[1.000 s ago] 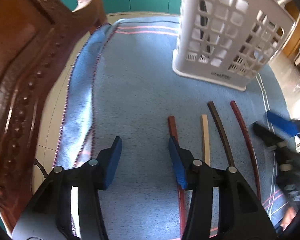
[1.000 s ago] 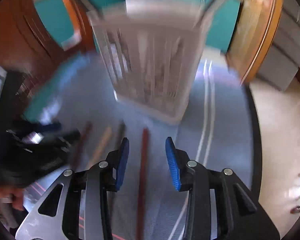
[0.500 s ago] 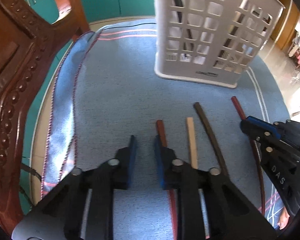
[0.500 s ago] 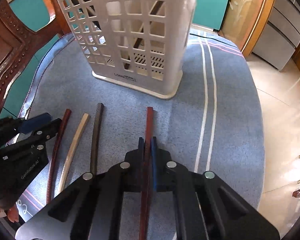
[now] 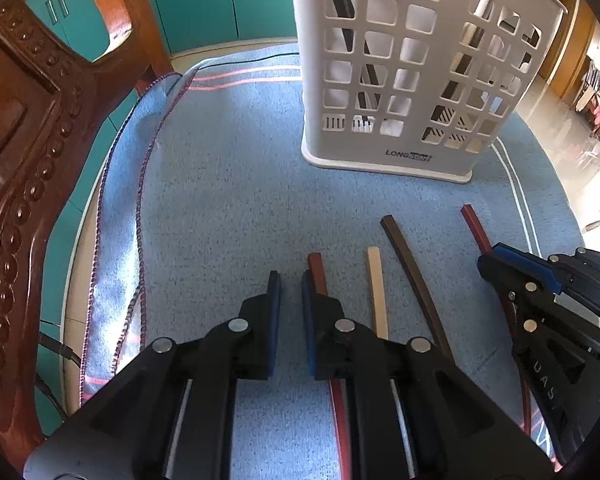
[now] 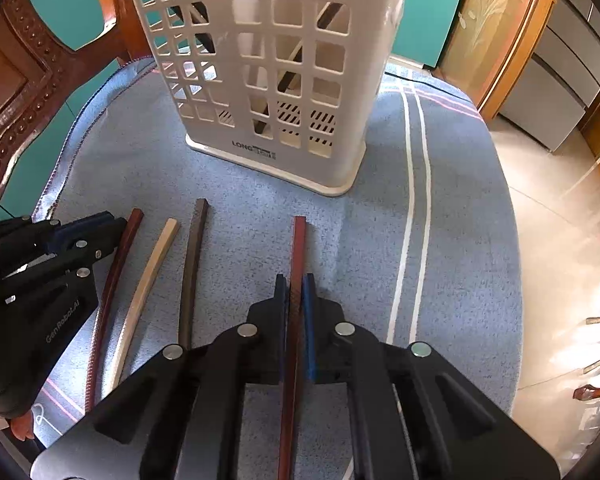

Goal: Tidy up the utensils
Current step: 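Close the left tool on a dark red chopstick while the right tool closes on a red chopstick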

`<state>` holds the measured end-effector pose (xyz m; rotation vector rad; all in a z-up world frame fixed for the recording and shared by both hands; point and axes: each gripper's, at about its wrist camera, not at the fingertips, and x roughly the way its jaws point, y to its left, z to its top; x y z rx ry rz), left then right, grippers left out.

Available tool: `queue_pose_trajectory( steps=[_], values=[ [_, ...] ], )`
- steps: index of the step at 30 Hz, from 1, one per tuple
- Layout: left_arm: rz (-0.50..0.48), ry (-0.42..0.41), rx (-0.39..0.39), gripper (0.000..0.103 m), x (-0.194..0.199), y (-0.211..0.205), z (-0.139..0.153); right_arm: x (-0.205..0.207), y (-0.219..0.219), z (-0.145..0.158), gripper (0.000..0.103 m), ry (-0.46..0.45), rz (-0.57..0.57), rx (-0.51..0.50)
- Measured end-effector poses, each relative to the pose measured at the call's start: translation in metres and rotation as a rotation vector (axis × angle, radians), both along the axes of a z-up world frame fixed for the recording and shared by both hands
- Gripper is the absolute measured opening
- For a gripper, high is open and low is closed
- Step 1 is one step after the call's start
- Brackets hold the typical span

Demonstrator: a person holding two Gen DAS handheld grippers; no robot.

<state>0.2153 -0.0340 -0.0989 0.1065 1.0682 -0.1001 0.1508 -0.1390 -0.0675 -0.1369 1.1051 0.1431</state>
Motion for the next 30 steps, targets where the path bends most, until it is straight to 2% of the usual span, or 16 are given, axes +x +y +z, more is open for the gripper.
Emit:
queue_pose_trajectory(
  steps=[3, 4, 9, 14, 17, 20, 22, 25, 28, 29, 30],
  values=[
    [-0.005, -0.001, -0.030, 0.002, 0.002, -0.001, 0.002, -0.001, 0.005, -0.003, 0.008, -0.003, 0.004, 0.017],
    [-0.004, -0.012, -0.043, 0.002, 0.002, 0.001, 0.005, -0.002, 0.004, -0.001, 0.007, -0.009, 0.004, 0.029],
    [-0.024, -0.179, -0.103, 0.002, -0.011, 0.008, 0.049, -0.013, 0.003, 0.025, 0.007, -0.094, 0.016, 0.055],
    [-0.039, -0.274, -0.129, 0.002, -0.025, 0.014, 0.078, -0.027, -0.002, 0.053, 0.007, -0.163, 0.021, 0.102],
    [-0.022, -0.223, -0.121, 0.002, -0.021, 0.019, 0.072, -0.026, -0.007, 0.052, 0.007, -0.135, 0.017, 0.097],
    [-0.008, -0.100, -0.128, 0.002, -0.012, 0.023, 0.047, -0.015, -0.016, 0.037, 0.007, -0.047, 0.032, 0.095],
    [-0.003, -0.048, -0.113, 0.002, -0.007, 0.023, 0.034, -0.016, -0.017, 0.032, 0.017, -0.012, 0.063, 0.099],
    [0.008, -0.022, -0.096, 0.002, -0.002, 0.025, 0.025, -0.014, -0.022, 0.033, 0.025, -0.006, 0.080, 0.112],
    [0.007, -0.002, -0.103, 0.017, 0.002, 0.024, 0.019, -0.008, -0.036, 0.034, 0.033, 0.004, 0.038, 0.133],
    [0.004, 0.000, -0.100, 0.026, 0.004, 0.024, 0.018, -0.005, -0.040, 0.032, 0.034, 0.010, 0.025, 0.136],
    [-0.001, 0.002, -0.094, 0.030, 0.005, 0.021, 0.015, -0.003, -0.041, 0.029, 0.034, 0.018, 0.016, 0.131]
  ],
)
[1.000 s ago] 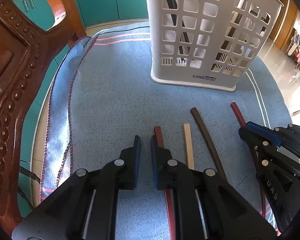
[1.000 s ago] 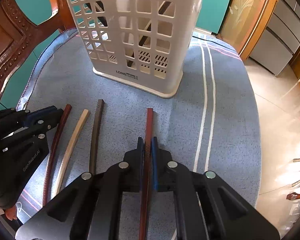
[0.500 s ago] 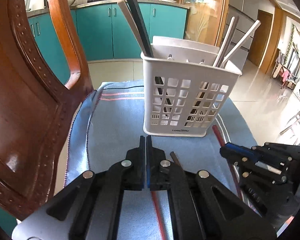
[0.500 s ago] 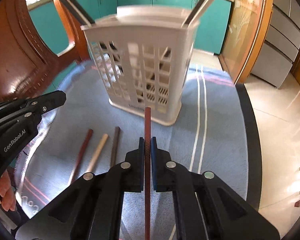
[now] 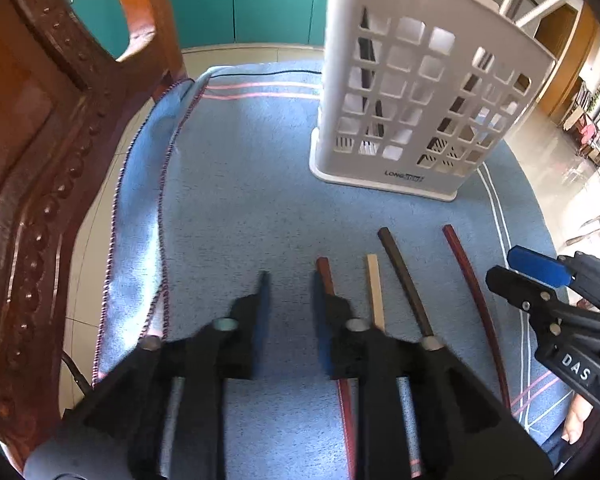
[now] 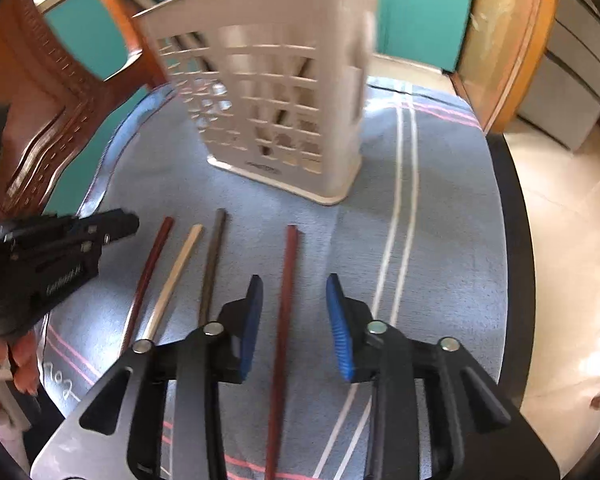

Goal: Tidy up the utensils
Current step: 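Close the left tool on a dark red chopstick while the right tool closes on a red chopstick, then lift both held chopsticks, carry them over the white basket and lower inside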

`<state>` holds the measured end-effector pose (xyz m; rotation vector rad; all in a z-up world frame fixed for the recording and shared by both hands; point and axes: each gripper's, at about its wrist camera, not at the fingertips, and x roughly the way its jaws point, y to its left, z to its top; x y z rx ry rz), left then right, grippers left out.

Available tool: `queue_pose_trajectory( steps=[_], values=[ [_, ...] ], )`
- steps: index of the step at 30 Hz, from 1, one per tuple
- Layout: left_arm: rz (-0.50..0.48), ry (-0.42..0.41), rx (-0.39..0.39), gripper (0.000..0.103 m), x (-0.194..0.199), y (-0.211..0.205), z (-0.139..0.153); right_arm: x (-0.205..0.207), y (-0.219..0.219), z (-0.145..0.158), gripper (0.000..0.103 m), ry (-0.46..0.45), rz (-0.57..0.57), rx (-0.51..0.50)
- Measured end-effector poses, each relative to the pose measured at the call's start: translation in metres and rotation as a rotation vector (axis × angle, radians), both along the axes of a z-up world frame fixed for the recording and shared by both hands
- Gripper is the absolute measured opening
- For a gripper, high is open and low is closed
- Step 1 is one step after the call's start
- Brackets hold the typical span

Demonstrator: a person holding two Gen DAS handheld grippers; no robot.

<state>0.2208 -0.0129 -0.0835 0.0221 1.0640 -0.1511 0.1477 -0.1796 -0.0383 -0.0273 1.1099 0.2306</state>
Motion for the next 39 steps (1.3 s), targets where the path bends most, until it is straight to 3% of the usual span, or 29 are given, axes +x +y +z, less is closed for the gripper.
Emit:
queue_pose_trajectory(
  steps=[9, 14, 16, 18, 20, 24, 26, 31, 39],
  values=[
    [-0.018, 0.028, 0.074, 0.032, 0.003, -0.019, -0.019, 0.012, 0.017, -0.020, 0.034, 0.009, 0.019, -0.119],
    [-0.015, 0.023, 0.082, 0.032, 0.003, -0.021, -0.019, 0.017, 0.016, -0.022, 0.034, 0.013, 0.012, -0.106],
    [-0.018, 0.022, 0.078, 0.027, -0.001, -0.025, -0.019, 0.016, 0.015, -0.022, 0.034, 0.012, 0.013, -0.107],
    [-0.026, 0.020, 0.076, 0.012, -0.003, -0.029, -0.018, 0.016, 0.020, -0.022, 0.034, 0.010, 0.009, -0.108],
    [-0.033, 0.015, 0.082, 0.010, -0.008, -0.036, -0.017, 0.014, 0.020, -0.023, 0.028, 0.008, 0.012, -0.104],
    [-0.029, 0.014, 0.070, 0.008, -0.015, -0.039, -0.013, 0.014, 0.018, -0.021, 0.008, 0.006, 0.018, -0.087],
    [-0.022, 0.004, 0.059, 0.007, -0.016, -0.037, -0.008, 0.014, 0.017, -0.020, 0.007, 0.005, 0.015, -0.072],
    [0.012, -0.083, -0.009, 0.007, -0.024, -0.022, 0.028, 0.008, 0.005, 0.003, 0.007, -0.044, 0.001, -0.019],
    [0.011, -0.375, -0.121, 0.007, -0.079, -0.001, 0.144, -0.035, -0.031, 0.106, 0.007, -0.285, 0.005, 0.158]
  ],
)
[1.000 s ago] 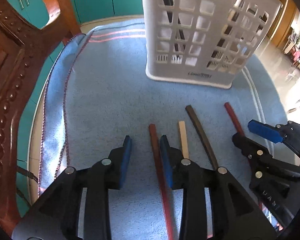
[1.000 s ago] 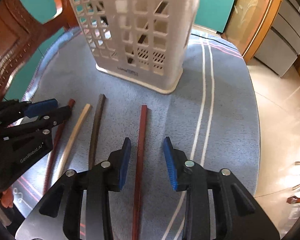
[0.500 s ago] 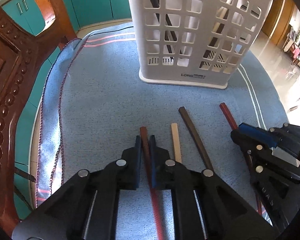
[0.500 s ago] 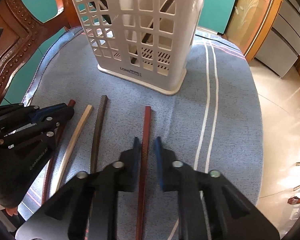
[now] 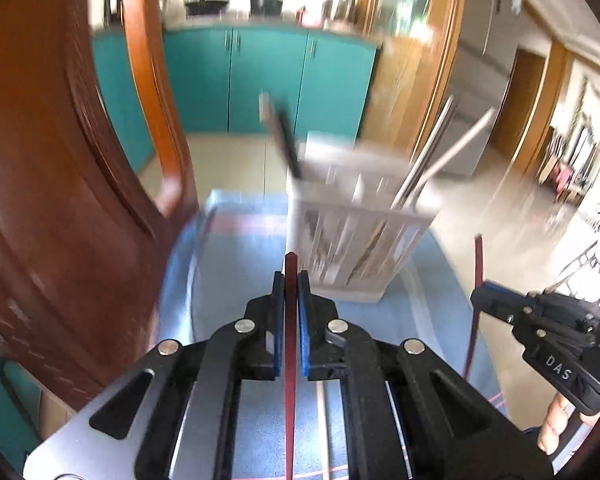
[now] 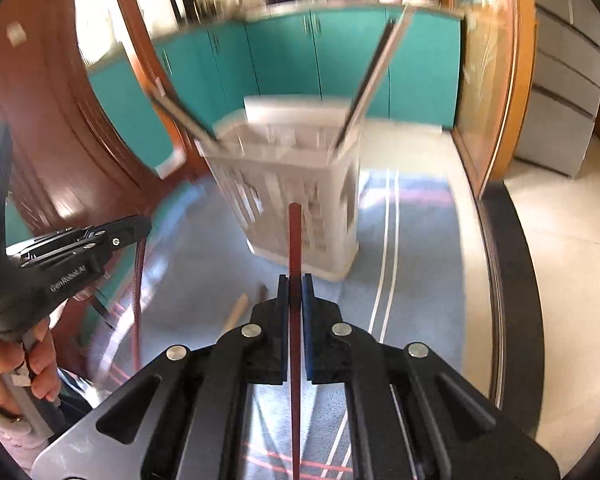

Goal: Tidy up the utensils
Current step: 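Lift both held chopsticks, carry them over the white basket and lower inside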

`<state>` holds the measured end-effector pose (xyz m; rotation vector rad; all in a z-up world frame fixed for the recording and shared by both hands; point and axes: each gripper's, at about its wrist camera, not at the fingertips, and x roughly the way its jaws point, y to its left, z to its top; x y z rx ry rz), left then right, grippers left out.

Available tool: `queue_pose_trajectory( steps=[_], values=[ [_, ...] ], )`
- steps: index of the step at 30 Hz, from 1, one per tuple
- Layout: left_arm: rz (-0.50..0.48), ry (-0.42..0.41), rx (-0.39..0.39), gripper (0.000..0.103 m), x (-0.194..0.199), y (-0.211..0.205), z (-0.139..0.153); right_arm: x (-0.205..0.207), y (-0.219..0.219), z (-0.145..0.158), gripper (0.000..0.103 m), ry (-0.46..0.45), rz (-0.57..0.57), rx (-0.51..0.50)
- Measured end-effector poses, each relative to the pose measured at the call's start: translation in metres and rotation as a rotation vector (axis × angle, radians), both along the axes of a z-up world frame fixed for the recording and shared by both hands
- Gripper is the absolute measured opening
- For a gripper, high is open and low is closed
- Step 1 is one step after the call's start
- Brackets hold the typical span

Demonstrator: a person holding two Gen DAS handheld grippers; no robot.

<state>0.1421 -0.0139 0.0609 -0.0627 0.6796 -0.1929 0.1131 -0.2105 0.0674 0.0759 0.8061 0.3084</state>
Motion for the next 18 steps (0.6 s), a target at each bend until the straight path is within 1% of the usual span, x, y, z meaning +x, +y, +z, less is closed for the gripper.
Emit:
queue_pose_trajectory(
  steps=[4, 6, 8, 10, 11, 14, 16, 18],
  values=[
    [0.017, -0.144, -0.044, 0.007, -0.014, 0.009, 0.055, -0.017, -0.014, 0.038, 0.007, -0.104, -0.007, 0.066],
    [0.029, -0.232, -0.085, 0.007, -0.016, 0.015, 0.084, -0.019, -0.017, 0.060, 0.007, -0.162, -0.002, 0.109],
    [0.050, -0.288, -0.131, 0.007, -0.015, 0.021, 0.104, -0.017, -0.014, 0.081, 0.007, -0.219, 0.005, 0.141],
    [0.060, -0.311, -0.186, 0.007, -0.007, 0.027, 0.122, -0.012, -0.014, 0.100, 0.007, -0.259, 0.001, 0.162],
    [0.058, -0.321, -0.212, 0.007, -0.004, 0.029, 0.129, -0.007, -0.017, 0.117, 0.007, -0.297, -0.007, 0.180],
    [0.067, -0.367, -0.270, 0.007, 0.003, 0.032, 0.148, 0.004, -0.023, 0.153, 0.007, -0.418, -0.058, 0.223],
    [0.078, -0.381, -0.287, 0.007, 0.009, 0.031, 0.153, 0.017, -0.030, 0.165, 0.007, -0.481, -0.128, 0.219],
    [0.072, -0.390, -0.310, 0.007, 0.020, 0.029, 0.153, 0.025, -0.038, 0.165, 0.007, -0.506, -0.180, 0.227]
  ],
)
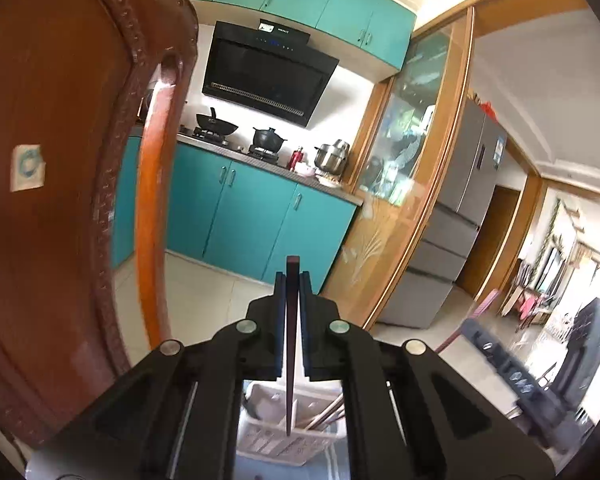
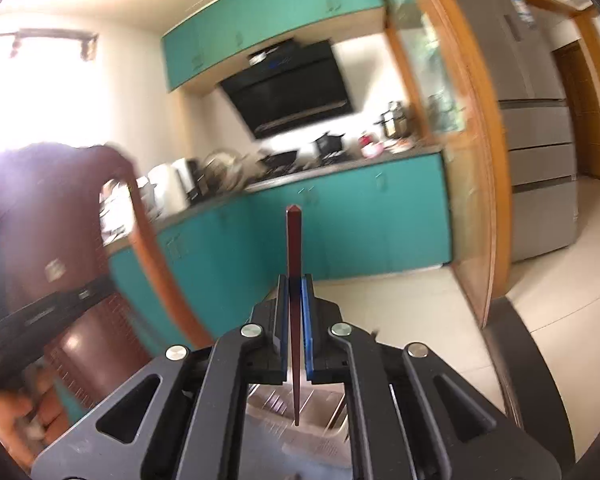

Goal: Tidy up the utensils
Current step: 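Lift both held chopsticks, carry them over the white basket and lower inside, then open both tools to drop the chopsticks into the basket and withdraw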

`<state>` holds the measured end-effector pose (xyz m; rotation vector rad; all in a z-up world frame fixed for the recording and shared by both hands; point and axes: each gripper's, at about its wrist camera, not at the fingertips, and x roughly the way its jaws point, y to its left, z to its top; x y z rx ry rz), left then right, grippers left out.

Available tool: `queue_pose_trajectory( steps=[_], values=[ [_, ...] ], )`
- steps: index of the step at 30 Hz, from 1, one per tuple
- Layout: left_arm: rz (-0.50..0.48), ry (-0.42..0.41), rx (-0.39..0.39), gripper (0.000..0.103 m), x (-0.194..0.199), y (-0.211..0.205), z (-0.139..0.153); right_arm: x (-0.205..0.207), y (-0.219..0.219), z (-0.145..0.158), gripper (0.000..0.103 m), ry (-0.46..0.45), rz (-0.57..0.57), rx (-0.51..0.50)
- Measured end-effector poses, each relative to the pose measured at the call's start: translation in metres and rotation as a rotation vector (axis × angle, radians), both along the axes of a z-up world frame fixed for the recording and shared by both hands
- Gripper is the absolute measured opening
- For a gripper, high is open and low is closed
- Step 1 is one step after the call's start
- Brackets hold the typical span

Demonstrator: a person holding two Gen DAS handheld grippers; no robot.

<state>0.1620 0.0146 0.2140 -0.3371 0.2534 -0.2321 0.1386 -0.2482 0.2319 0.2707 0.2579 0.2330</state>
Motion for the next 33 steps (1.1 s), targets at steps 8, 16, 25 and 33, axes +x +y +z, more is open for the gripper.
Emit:
queue_pose_trajectory(
  steps=[8, 16, 25, 33],
  values=[
    [0.058, 0.011, 0.034, 0.007, 0.037, -0.015, -0.022, 0.050, -0.003, -0.059, 0.007, 0.142, -0.036, 0.007],
    [0.074, 0.155, 0.104, 0.007, 0.080, -0.037, -0.068, 0.041, 0.027, -0.104, 0.011, 0.208, 0.008, -0.145],
    [0.061, 0.235, 0.171, 0.007, 0.086, -0.052, -0.104, -0.012, 0.007, -0.099, 0.029, 0.087, 0.111, -0.096],
    [0.054, 0.202, 0.226, 0.032, 0.053, -0.053, -0.113, -0.008, 0.051, -0.183, 0.029, 0.457, 0.381, -0.285]
  ],
)
